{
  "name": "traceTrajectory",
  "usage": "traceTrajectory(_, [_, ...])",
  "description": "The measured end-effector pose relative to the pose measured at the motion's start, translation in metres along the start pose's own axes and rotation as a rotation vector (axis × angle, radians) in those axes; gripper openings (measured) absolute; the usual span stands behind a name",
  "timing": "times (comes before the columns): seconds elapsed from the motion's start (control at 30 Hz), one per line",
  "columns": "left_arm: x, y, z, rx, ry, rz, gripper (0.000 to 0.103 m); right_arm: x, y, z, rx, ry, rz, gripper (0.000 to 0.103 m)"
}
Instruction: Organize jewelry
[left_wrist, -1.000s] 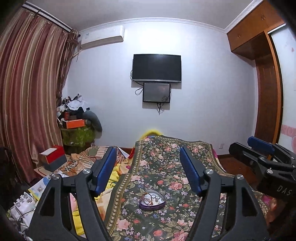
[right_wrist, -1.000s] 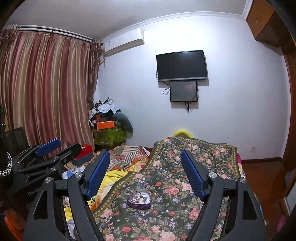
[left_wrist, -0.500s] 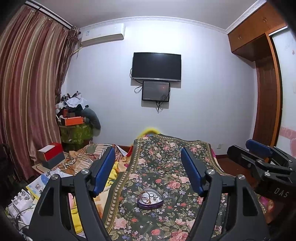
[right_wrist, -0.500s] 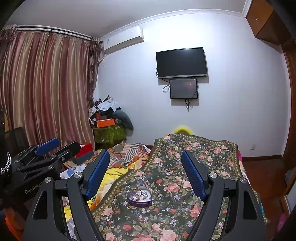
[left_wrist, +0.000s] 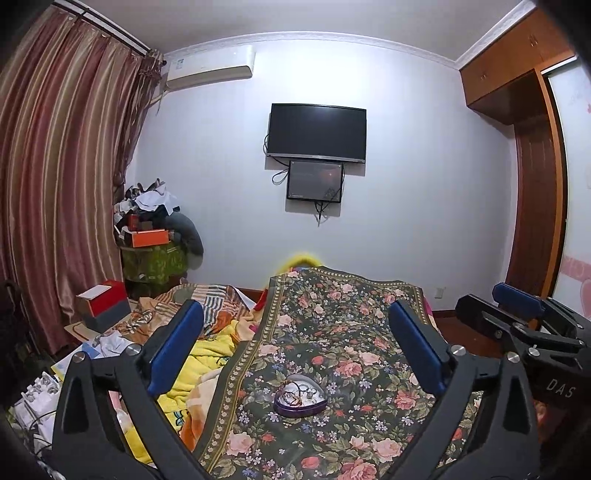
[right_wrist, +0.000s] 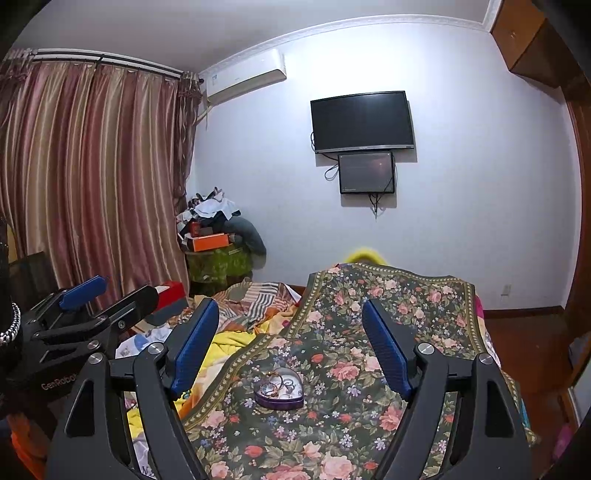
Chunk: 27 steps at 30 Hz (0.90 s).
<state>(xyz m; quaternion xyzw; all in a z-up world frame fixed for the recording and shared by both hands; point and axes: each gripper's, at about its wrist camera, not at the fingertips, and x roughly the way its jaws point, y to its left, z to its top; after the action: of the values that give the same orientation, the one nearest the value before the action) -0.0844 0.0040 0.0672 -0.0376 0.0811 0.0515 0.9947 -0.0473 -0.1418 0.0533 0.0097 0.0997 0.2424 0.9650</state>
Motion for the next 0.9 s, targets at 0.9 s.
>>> traceTrajectory(0.9, [0.0077,0.0070,-0.0043,-0.023,0.034,-0.030,0.102,0.0047,-0.0019,0.0005,0.007,0.021,-0.014,0.088])
